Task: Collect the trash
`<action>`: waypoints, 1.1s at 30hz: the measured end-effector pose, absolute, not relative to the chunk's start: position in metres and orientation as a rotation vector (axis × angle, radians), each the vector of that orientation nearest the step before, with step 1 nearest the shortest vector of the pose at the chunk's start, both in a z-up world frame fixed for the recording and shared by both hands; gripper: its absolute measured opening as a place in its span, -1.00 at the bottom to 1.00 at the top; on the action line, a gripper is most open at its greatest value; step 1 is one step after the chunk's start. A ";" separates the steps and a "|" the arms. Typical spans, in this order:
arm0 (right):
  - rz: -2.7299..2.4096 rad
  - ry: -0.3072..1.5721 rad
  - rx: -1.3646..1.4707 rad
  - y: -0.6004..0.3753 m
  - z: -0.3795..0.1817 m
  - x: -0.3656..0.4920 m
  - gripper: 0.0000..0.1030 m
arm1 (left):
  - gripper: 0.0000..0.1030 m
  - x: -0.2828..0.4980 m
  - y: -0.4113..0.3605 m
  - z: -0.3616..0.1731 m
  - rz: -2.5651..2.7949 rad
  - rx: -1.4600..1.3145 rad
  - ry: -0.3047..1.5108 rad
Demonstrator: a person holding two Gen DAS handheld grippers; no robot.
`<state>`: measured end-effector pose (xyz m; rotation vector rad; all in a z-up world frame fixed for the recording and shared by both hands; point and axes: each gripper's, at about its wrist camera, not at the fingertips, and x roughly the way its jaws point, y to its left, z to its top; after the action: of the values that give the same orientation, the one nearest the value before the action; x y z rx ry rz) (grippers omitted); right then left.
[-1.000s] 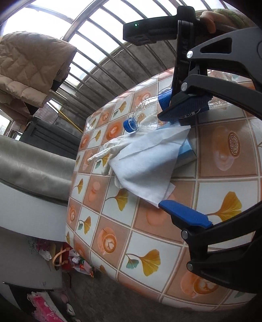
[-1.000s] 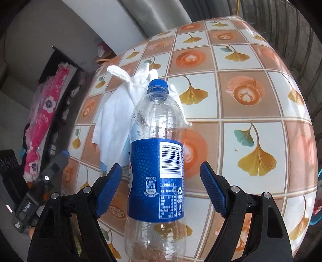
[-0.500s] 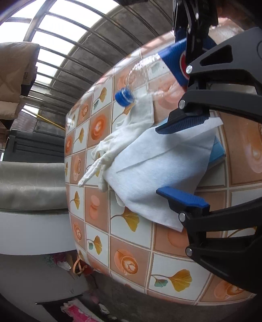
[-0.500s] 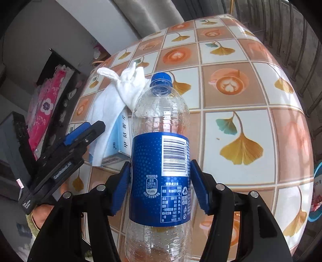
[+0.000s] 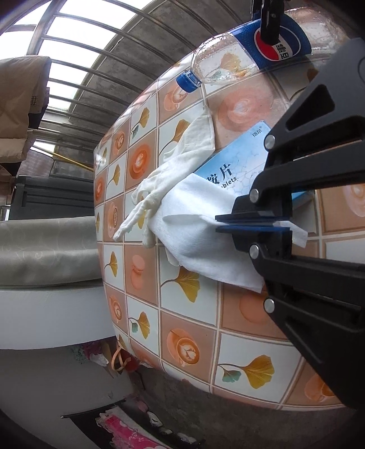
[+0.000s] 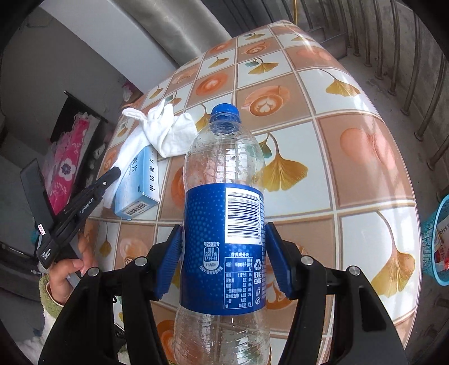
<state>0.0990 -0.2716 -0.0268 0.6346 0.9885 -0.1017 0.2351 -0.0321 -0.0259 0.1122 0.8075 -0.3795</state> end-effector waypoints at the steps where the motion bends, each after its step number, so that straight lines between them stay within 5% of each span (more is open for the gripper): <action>1: -0.102 0.988 0.636 -0.272 -0.027 0.099 0.11 | -1.00 0.232 -0.030 -0.023 -0.377 0.116 0.798; 9: -0.090 0.983 0.642 -0.278 -0.029 0.100 0.12 | -1.00 0.176 0.002 0.013 -0.482 0.010 0.836; 17: -0.087 0.981 0.640 -0.278 -0.029 0.100 0.12 | -0.96 0.119 0.026 -0.015 -0.573 -0.069 1.062; 21: -0.089 0.989 0.626 -0.277 -0.028 0.101 0.12 | -0.21 0.108 0.028 -0.022 -0.580 -0.045 1.066; 25: -0.092 0.995 0.618 -0.275 -0.027 0.103 0.12 | 0.26 0.114 0.026 -0.015 -0.559 0.002 1.000; 33: -0.095 1.000 0.607 -0.273 -0.026 0.106 0.13 | 0.31 0.138 0.001 -0.037 -0.525 0.097 1.043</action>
<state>0.1062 -0.2734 -0.0264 0.6073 0.9999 -0.0954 0.1384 0.0013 -0.0370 0.0968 1.0431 -0.5252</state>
